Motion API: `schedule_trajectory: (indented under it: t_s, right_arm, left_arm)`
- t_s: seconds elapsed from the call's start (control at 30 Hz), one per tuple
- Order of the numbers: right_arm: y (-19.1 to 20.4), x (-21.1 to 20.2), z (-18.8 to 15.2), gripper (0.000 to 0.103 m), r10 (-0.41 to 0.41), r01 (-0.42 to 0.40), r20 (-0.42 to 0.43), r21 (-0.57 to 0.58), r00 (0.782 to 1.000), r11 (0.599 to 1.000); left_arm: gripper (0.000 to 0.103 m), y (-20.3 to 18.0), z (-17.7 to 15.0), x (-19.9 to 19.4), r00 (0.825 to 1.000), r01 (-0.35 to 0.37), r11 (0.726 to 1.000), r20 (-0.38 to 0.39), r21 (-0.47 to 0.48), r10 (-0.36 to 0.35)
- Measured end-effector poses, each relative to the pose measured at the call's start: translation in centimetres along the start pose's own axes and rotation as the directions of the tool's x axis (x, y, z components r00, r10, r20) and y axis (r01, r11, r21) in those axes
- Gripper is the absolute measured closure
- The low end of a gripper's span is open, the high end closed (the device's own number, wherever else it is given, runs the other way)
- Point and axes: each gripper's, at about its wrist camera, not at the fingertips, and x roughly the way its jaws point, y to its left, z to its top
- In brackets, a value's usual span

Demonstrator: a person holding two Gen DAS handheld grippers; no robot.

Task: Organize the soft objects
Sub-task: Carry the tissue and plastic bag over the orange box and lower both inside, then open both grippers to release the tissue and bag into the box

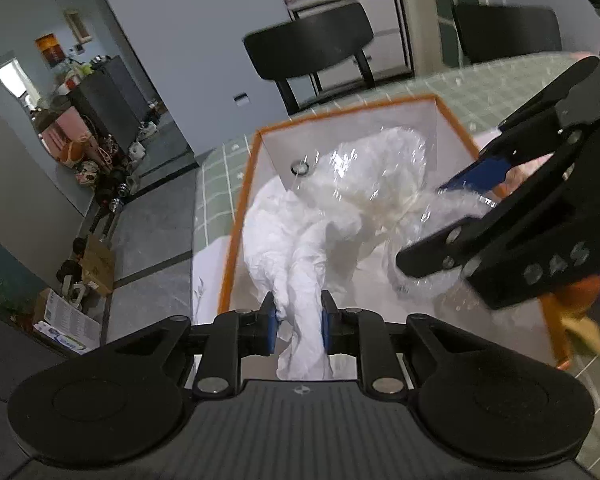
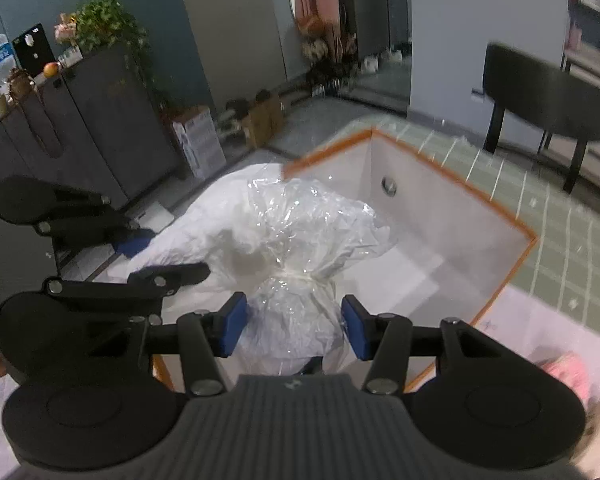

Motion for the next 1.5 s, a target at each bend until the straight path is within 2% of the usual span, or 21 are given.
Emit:
schedule_trajectory:
  t_s: [0.17,0.33,0.5,0.73,0.93,1.23,1.37,1.5]
  right_arm:
    - [-0.1,3.3,-1.0,0.052,0.021,-0.018,-0.07,0.038,0.997,0.999]
    - [0.0,5.0,-1.3,0.052,0.024,-0.019,-0.105,0.047,0.994,0.999]
    - [0.2,6.3,-1.7,0.052,0.024,-0.018,-0.135,0.042,0.991,0.999]
    - [0.5,7.4,-1.7,0.049,0.016,-0.013,-0.163,0.015,0.986,1.0]
    - [0.9,7.1,-1.9,0.046,0.0,-0.003,-0.175,-0.014,0.985,1.0]
    - [1.5,5.5,-2.0,0.044,-0.003,-0.001,-0.162,-0.024,0.987,1.0]
    - [1.6,4.3,-1.9,0.037,-0.02,0.015,-0.14,-0.034,0.99,0.999]
    - [1.5,2.9,-1.7,0.037,-0.032,0.029,-0.114,-0.031,0.993,0.999]
  left_arm:
    - [0.081,-0.6,-0.2,1.3,0.998,-0.027,0.998,-0.061,0.059,0.031]
    - [0.079,-0.8,-0.3,2.3,0.994,-0.031,0.996,-0.105,0.086,0.04]
    - [0.074,-1.3,-0.4,2.8,0.988,-0.077,0.987,-0.121,0.143,0.094]
    - [0.07,-1.1,-0.7,3.1,0.984,-0.089,0.981,-0.135,0.17,0.113]
    - [0.058,-0.9,-0.4,2.6,0.985,-0.109,0.979,-0.118,0.17,0.13]
    - [0.054,-0.6,0.0,1.4,0.986,-0.119,0.979,-0.096,0.165,0.137]
    - [0.052,-0.5,0.2,0.8,0.985,-0.138,0.978,-0.082,0.159,0.152]
    - [0.049,-0.8,0.4,0.1,0.986,-0.143,0.976,-0.067,0.164,0.155]
